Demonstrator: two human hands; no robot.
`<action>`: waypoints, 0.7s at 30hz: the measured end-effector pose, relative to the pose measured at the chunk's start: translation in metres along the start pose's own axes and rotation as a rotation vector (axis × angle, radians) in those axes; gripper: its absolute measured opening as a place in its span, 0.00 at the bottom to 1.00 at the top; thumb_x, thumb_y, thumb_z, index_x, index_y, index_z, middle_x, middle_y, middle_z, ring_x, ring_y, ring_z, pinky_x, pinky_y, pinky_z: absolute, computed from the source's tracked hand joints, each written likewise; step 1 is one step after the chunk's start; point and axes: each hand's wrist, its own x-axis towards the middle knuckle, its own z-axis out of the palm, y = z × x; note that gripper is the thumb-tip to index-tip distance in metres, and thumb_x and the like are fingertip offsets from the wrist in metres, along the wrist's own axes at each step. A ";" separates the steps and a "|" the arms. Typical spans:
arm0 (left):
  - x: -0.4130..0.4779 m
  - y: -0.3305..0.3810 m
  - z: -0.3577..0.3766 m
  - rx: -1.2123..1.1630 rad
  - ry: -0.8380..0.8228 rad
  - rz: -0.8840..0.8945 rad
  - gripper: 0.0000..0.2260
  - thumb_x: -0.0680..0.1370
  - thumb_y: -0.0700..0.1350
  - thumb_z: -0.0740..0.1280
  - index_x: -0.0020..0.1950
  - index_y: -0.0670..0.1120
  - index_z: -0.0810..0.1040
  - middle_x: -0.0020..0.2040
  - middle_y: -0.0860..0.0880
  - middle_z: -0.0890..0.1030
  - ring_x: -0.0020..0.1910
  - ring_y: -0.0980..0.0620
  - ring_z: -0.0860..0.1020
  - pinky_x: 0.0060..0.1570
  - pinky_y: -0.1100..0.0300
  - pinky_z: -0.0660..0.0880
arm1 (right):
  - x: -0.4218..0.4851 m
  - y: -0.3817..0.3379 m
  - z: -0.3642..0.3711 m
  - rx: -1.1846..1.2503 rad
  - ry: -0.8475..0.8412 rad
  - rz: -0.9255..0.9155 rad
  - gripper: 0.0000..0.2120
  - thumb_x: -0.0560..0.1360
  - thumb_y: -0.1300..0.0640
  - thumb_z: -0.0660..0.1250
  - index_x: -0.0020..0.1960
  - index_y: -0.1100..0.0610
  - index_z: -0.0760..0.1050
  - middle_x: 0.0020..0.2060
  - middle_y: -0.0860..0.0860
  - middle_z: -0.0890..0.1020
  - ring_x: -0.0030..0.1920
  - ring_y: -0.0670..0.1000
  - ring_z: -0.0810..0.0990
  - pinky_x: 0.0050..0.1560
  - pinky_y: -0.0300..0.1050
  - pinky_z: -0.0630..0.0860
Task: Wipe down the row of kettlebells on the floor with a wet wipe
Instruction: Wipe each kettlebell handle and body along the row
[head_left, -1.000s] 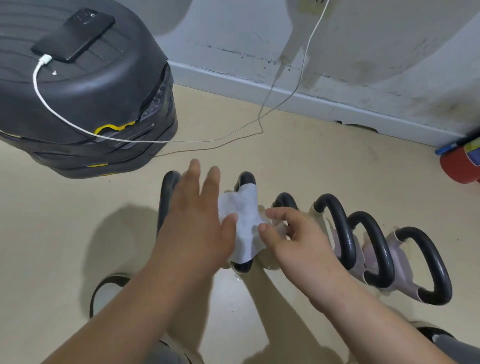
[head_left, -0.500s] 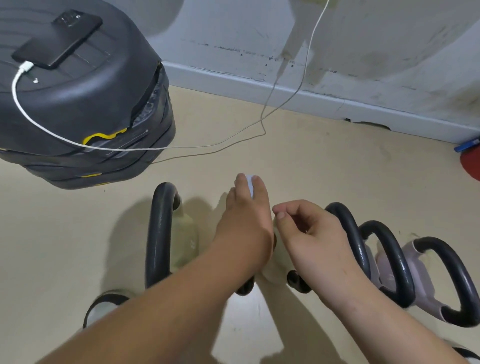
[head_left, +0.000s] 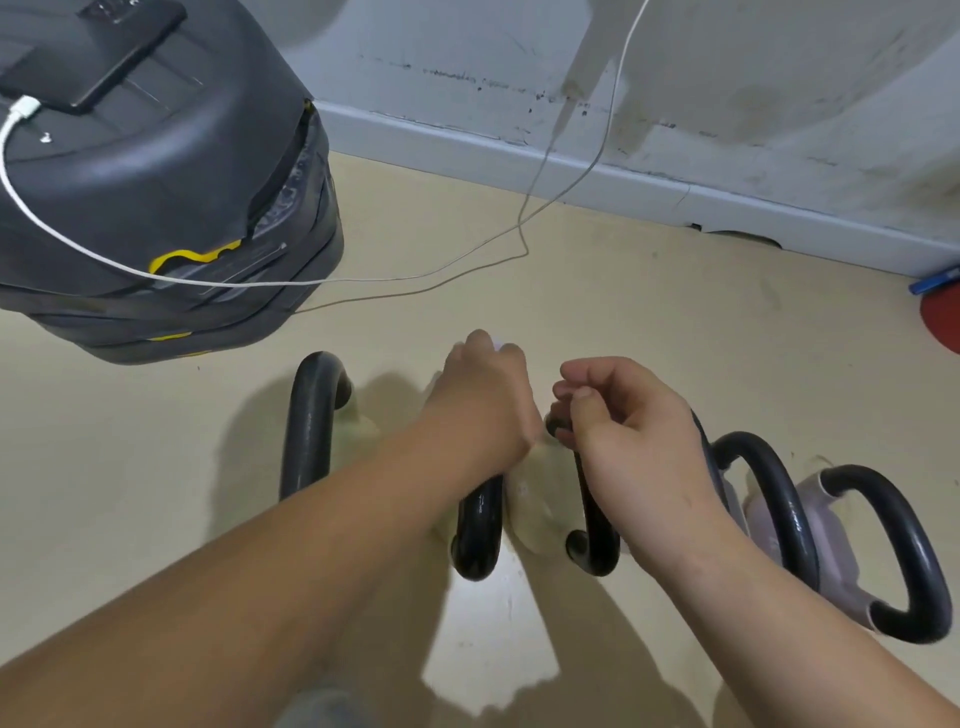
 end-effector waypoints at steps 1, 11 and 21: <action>-0.014 -0.005 0.010 -0.003 0.091 0.062 0.14 0.79 0.42 0.63 0.64 0.41 0.74 0.71 0.37 0.68 0.69 0.37 0.68 0.64 0.49 0.71 | -0.004 0.002 -0.001 -0.015 0.006 -0.004 0.13 0.81 0.61 0.61 0.54 0.47 0.80 0.50 0.45 0.86 0.51 0.46 0.85 0.60 0.50 0.81; -0.119 -0.051 0.058 0.502 0.199 0.725 0.16 0.78 0.41 0.64 0.63 0.38 0.81 0.69 0.38 0.76 0.80 0.37 0.58 0.78 0.40 0.56 | -0.054 0.025 0.010 0.014 0.030 0.094 0.12 0.81 0.62 0.63 0.50 0.47 0.81 0.45 0.41 0.85 0.47 0.44 0.85 0.54 0.49 0.83; -0.154 -0.062 0.039 0.037 0.364 0.679 0.12 0.75 0.38 0.66 0.58 0.43 0.81 0.55 0.45 0.79 0.57 0.41 0.78 0.58 0.47 0.75 | -0.080 0.036 0.012 0.256 -0.058 0.329 0.14 0.80 0.67 0.61 0.46 0.57 0.84 0.46 0.55 0.89 0.52 0.55 0.87 0.60 0.55 0.81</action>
